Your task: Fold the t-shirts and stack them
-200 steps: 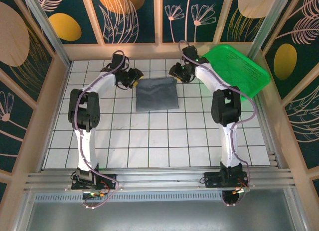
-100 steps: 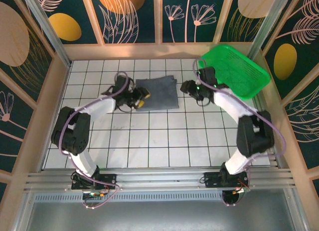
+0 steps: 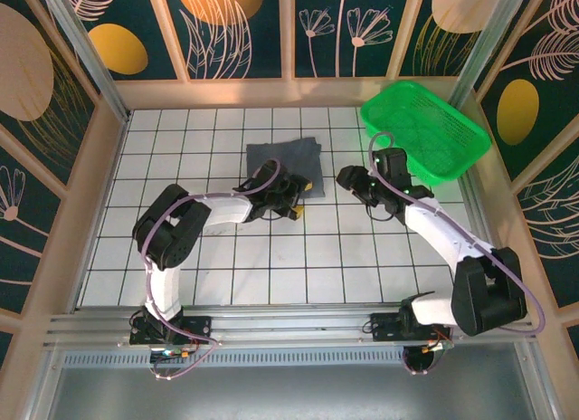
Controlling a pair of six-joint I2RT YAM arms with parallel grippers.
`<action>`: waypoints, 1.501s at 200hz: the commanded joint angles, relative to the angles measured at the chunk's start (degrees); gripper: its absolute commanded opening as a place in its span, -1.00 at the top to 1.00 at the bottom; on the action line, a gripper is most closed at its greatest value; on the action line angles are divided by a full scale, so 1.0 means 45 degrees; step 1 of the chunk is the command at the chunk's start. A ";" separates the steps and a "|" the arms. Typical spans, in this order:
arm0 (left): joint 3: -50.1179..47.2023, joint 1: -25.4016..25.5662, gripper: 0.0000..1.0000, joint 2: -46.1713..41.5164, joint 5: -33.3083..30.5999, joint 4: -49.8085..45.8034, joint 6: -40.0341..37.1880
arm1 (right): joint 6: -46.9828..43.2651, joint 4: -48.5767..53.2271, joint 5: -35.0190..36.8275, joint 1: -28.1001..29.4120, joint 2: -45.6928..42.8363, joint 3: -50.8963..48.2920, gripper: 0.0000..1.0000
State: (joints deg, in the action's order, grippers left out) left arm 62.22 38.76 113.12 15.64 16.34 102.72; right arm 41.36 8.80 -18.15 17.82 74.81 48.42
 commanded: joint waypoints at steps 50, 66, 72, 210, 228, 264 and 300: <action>0.0090 -0.0178 0.60 0.1988 -0.3251 0.2096 0.3753 | -0.0044 0.0620 -0.0783 -0.0469 -0.1150 0.0029 -0.12; -0.0203 -0.0719 1.00 0.2049 -0.3316 0.2673 0.3316 | -0.0194 0.0800 -0.0922 -0.0543 -0.1116 0.0180 -0.12; -0.0277 -0.1024 1.00 0.2011 -0.3122 0.2823 0.2876 | -0.0291 0.0878 -0.0942 -0.0564 -0.1082 0.0265 -0.12; 0.2296 -1.1065 1.00 0.1707 0.2726 -0.3623 -1.3331 | -0.1581 -0.0403 -0.2812 -0.0349 0.1314 0.1773 -0.08; 0.2830 -1.1224 1.00 0.1975 0.2663 -0.4203 -1.4194 | -0.1739 -0.0737 -0.2985 -0.0358 0.1385 0.1816 -0.08; 0.2985 -1.1239 1.00 0.1686 0.1759 -0.4790 -1.4777 | -0.1908 -0.1044 -0.2932 -0.0366 0.1334 0.1744 -0.10; 0.1751 -1.1230 -0.97 -0.0467 0.1334 -0.4488 -1.3978 | -0.1541 -0.1528 -0.2685 -0.0690 0.0753 0.1352 -0.98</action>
State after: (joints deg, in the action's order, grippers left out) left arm 73.91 -11.94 119.24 23.53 -1.76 39.62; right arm 34.20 5.56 -30.09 15.81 80.79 54.39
